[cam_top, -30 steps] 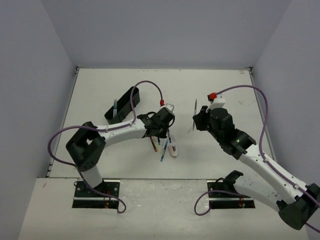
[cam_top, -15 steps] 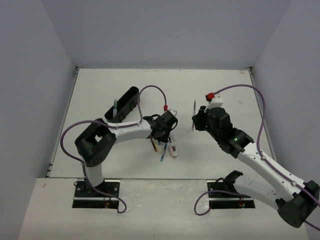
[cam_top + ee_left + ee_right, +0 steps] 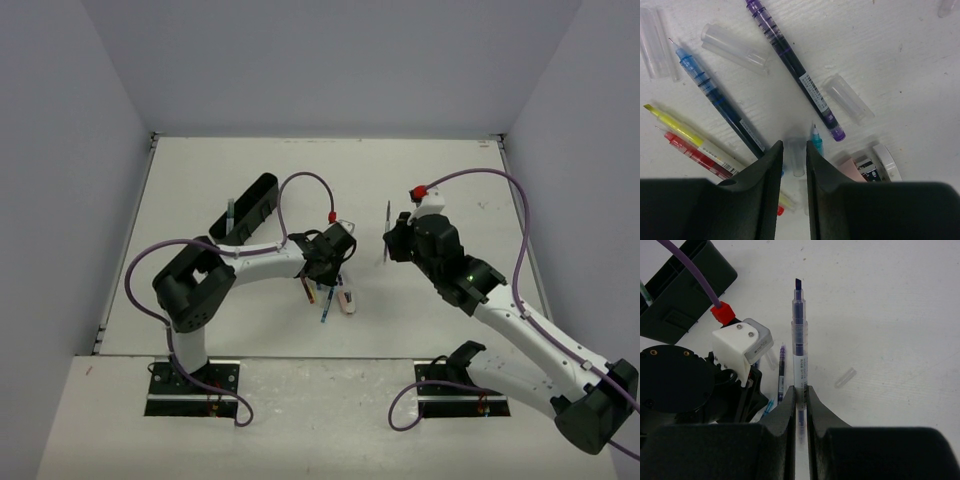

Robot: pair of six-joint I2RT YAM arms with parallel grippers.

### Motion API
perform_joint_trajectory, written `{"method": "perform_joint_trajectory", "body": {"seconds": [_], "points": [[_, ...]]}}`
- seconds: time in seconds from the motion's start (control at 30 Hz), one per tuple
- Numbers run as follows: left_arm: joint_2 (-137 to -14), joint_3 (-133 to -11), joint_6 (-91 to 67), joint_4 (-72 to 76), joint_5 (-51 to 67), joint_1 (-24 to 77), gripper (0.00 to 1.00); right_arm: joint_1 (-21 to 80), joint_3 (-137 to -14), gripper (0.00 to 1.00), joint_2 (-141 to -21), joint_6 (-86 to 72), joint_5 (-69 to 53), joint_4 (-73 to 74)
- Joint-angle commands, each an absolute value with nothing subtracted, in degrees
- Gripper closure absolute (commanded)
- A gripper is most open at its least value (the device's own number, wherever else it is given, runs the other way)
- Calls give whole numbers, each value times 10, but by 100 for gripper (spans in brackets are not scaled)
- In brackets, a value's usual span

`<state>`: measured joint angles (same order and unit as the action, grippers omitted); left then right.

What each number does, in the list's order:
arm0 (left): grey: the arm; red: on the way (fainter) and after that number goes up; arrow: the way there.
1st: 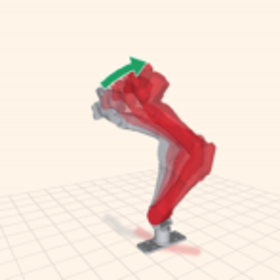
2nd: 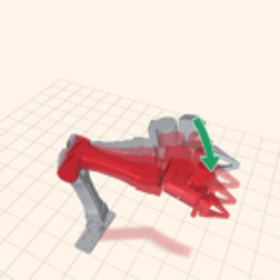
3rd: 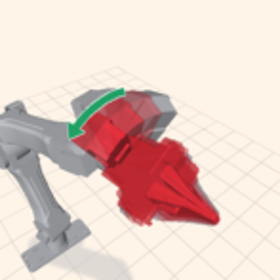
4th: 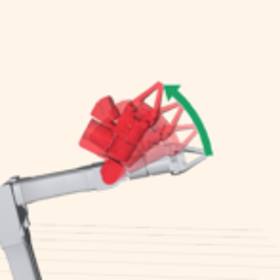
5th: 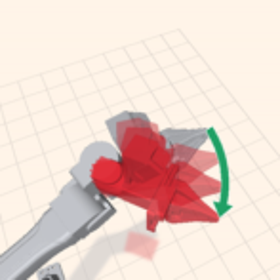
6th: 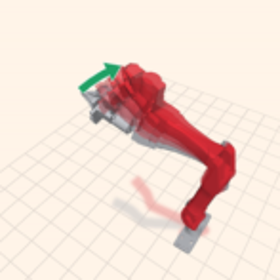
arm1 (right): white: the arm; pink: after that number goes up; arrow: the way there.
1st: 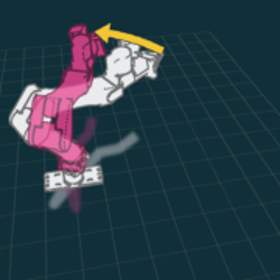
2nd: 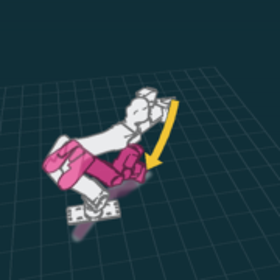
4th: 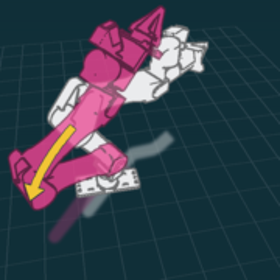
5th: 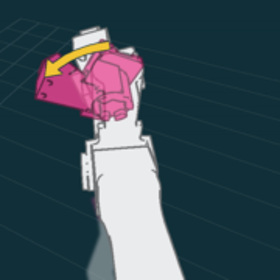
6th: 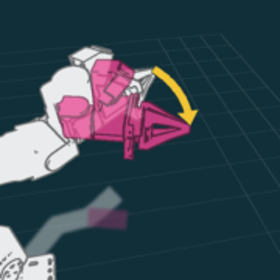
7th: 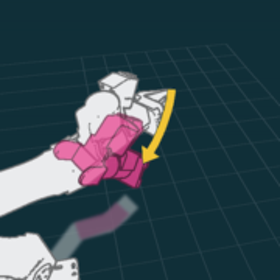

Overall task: Sort the stationery into containers
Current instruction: Pick up the pen cap from the center of the board.

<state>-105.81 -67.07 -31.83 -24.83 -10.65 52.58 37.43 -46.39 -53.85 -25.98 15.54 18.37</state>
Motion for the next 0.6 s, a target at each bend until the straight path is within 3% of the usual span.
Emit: {"method": "perform_joint_trajectory", "body": {"seconds": [0.0, 0.3, 0.57], "points": [[-1073, -670, -302, -231, -101, 527, 75, 373, -474, 100, -546, -258, 154, 163], [-1076, -666, -304, -233, -106, 527, 100, 373, -474, 100, -546, -258, 152, 162], [-956, -698, -308, -252, -176, 527, 100, 372, -459, 100, -521, -247, 107, 134]]}}
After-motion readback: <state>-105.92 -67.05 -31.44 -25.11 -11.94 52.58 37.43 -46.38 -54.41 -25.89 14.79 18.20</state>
